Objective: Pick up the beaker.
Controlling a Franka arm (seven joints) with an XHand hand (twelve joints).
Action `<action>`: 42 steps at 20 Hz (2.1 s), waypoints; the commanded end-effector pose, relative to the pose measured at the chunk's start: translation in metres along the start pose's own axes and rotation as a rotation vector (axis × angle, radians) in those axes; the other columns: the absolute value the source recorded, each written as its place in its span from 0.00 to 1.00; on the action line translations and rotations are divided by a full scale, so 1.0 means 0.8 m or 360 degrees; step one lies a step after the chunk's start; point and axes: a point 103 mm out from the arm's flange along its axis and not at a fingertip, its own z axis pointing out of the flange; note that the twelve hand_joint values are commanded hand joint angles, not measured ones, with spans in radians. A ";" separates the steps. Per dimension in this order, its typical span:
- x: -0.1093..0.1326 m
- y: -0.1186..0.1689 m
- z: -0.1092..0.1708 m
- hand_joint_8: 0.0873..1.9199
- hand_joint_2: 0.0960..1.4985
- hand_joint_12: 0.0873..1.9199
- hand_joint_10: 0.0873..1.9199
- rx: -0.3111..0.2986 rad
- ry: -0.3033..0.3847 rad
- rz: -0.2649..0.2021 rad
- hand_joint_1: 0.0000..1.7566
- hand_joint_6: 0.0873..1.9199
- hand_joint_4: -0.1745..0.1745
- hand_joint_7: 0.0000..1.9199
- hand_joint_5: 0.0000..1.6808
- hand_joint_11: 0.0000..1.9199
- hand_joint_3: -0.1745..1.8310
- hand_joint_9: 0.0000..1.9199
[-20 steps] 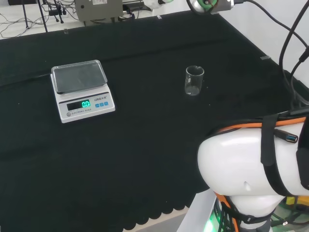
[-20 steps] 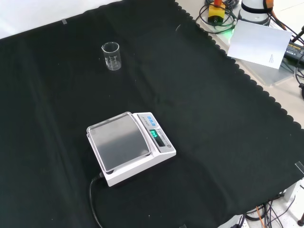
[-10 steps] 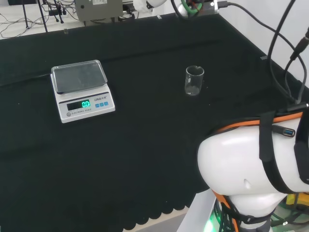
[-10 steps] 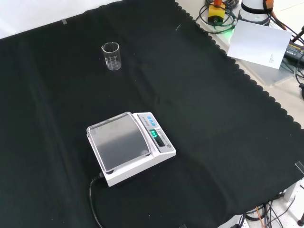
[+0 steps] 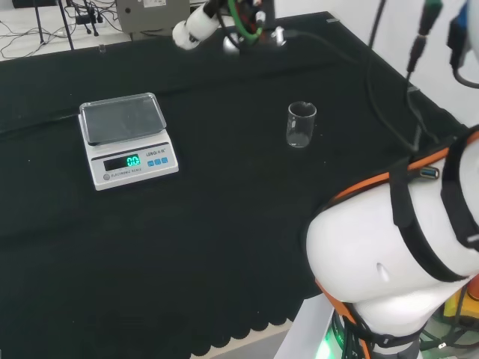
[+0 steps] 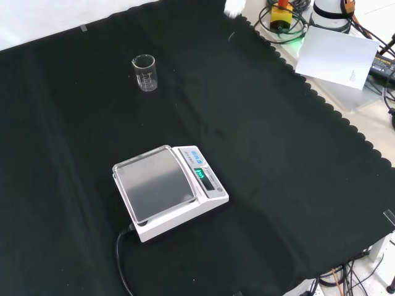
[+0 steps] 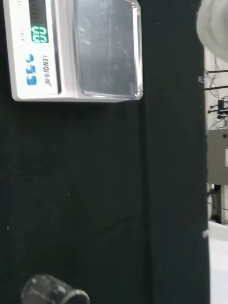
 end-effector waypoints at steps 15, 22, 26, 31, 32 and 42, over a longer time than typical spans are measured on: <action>-0.177 0.091 0.179 0.25 0.43 0.57 0.41 0.0224 0.0231 0.0200 0.37 0.00 0.64 0.00 0.05 0.00 0.20 0.04; -0.228 0.111 0.239 0.25 0.43 0.57 0.41 0.0282 0.0342 0.0269 0.37 0.00 0.65 0.00 0.05 0.00 0.20 0.04; -0.272 0.121 0.276 0.25 0.43 0.57 0.41 0.0327 0.0380 0.0330 0.37 0.00 0.66 0.00 0.04 0.00 0.20 0.04; -0.304 0.127 0.315 0.25 0.43 0.56 0.41 0.0362 0.0447 0.0400 0.37 0.00 0.66 0.00 0.04 0.00 0.20 0.04; -0.304 0.129 0.322 0.25 0.43 0.56 0.41 0.0375 0.0455 0.0397 0.37 0.00 0.66 0.00 0.04 0.00 0.20 0.04; -0.259 0.153 0.353 0.21 0.43 0.55 0.41 0.0347 0.0495 0.0257 0.37 0.00 0.70 0.00 0.01 0.00 0.19 0.03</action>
